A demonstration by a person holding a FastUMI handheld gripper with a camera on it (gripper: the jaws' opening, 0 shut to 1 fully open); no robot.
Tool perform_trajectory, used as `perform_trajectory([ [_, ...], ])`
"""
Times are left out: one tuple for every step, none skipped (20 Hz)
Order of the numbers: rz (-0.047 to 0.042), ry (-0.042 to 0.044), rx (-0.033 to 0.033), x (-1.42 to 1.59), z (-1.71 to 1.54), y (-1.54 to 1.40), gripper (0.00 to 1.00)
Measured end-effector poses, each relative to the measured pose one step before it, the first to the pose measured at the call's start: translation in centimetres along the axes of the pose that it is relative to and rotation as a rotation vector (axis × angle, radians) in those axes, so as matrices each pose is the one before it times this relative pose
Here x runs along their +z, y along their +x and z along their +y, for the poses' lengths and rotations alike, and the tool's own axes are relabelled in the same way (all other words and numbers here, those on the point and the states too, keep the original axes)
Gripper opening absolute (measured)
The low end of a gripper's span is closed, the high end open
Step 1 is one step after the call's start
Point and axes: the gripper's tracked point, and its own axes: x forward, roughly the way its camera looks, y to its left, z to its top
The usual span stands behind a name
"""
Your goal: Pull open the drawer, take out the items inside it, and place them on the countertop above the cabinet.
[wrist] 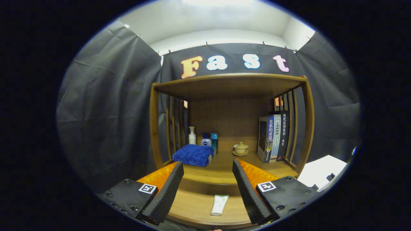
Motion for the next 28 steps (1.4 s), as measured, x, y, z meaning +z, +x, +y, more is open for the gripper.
perform_trajectory([
  [0.05638,-0.00464,-0.00791,-1.303,-0.347,1.113,0.98],
  [0.06210,-0.00534,-0.01134,-1.374,-0.412,1.170,0.98],
  [0.06071,0.00146,-0.01118,-1.585,-0.502,1.170,0.98],
  [0.06260,0.00438,-0.00340,-1.409,-0.217,1.099,0.99],
  [0.06225,0.00537,0.00197,-1.429,-0.008,1.050,0.99],
  [0.07059,0.00286,0.00492,-1.552,-0.053,1.159,0.99],
  [0.07102,0.00197,0.00706,-1.480,-0.032,0.837,0.99],
  [0.07570,0.00068,-0.00045,-1.665,-0.106,0.840,0.99],
  [0.07203,0.00186,-0.00025,-1.507,0.010,1.172,0.99],
  [0.05968,0.00842,0.00364,-1.376,-0.025,1.215,0.99],
  [0.06567,0.00812,-0.00380,-1.342,-0.151,1.062,0.99],
  [0.06380,0.00969,-0.00915,-1.196,-0.200,1.024,1.00],
  [0.05407,0.01200,-0.00612,-0.919,-0.077,1.016,1.00],
  [0.04828,0.01064,-0.00499,-0.969,-0.156,0.641,1.00],
  [0.04885,0.00261,-0.00475,-0.962,-0.021,0.277,1.00],
  [0.03517,-0.00209,-0.00746,-0.597,0.046,0.344,1.00],
  [0.02484,-0.00254,-0.00948,-0.096,-0.142,0.791,1.00],
  [0.01969,-0.00042,-0.00413,-0.128,0.165,0.414,1.00],
  [0.02303,0.00722,0.00562,-0.281,0.212,0.099,1.00],
  [0.01396,0.01786,0.02227,0.067,0.513,0.004,1.00],
  [0.00644,0.01169,0.00921,0.037,0.316,0.234,0.98],
  [0.01522,0.00340,0.00127,0.050,0.186,0.095,0.93],
  [0.01521,0.00265,0.01013,-0.158,0.170,0.072,0.88],
  [0.01283,0.00400,0.00751,0.098,0.033,0.060,0.83],
  [0.00914,0.00415,0.00093,-0.132,-0.197,0.145,0.78],
  [0.00757,-0.00221,-0.00773,0.067,-0.182,0.210,0.73],
  [0.00662,-0.01220,-0.03241,0.161,-0.816,-0.167,0.68],
  [0.00008,0.00608,0.01849,0.582,-0.074,-0.777,0.62],
])
